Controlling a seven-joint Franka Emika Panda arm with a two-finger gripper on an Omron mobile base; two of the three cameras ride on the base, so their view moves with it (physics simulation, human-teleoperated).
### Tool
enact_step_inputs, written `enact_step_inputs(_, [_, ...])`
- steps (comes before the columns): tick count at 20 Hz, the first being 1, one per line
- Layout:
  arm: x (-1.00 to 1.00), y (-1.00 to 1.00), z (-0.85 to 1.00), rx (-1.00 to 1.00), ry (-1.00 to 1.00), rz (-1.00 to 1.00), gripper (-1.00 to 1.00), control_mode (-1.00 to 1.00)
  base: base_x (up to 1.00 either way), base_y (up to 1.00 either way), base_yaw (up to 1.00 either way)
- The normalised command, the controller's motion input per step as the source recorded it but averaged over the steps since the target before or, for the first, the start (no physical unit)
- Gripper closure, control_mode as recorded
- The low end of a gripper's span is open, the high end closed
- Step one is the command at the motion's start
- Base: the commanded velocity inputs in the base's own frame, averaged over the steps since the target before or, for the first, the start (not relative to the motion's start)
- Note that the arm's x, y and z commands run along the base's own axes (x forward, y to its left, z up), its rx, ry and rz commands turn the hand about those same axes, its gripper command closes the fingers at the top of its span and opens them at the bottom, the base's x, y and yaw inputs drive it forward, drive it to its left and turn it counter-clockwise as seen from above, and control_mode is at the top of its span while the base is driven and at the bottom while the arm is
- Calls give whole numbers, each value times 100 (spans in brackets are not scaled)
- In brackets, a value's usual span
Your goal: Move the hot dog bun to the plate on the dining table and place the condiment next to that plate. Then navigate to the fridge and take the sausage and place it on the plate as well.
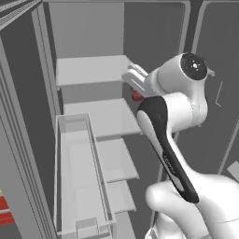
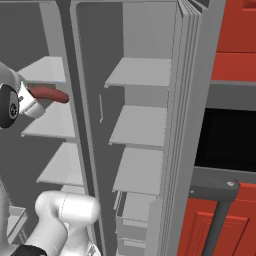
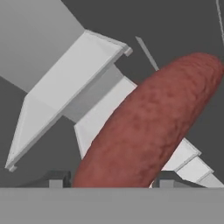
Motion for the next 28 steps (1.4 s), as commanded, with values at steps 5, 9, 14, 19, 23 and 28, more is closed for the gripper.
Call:
enact_step_inputs(5, [-67, -35, 6, 2, 0, 0, 100, -100, 0, 0, 0])
enact_step_inputs(9, [-61, -30, 0, 0, 0, 0, 100, -100, 0, 0, 0])
enact_step_inputs(14, [-55, -31, 0, 0, 0, 0, 100, -100, 0, 0, 0])
enact_step_inputs(19, [-21, -12, -1, 0, 1, 0, 100, -100, 0, 0, 0])
enact_step_inputs(23, [-10, 0, 0, 0, 0, 0, 100, -100, 0, 0, 0])
enact_step_inputs(28, [-54, 0, -6, 0, -3, -12, 100, -100, 0, 0, 0])
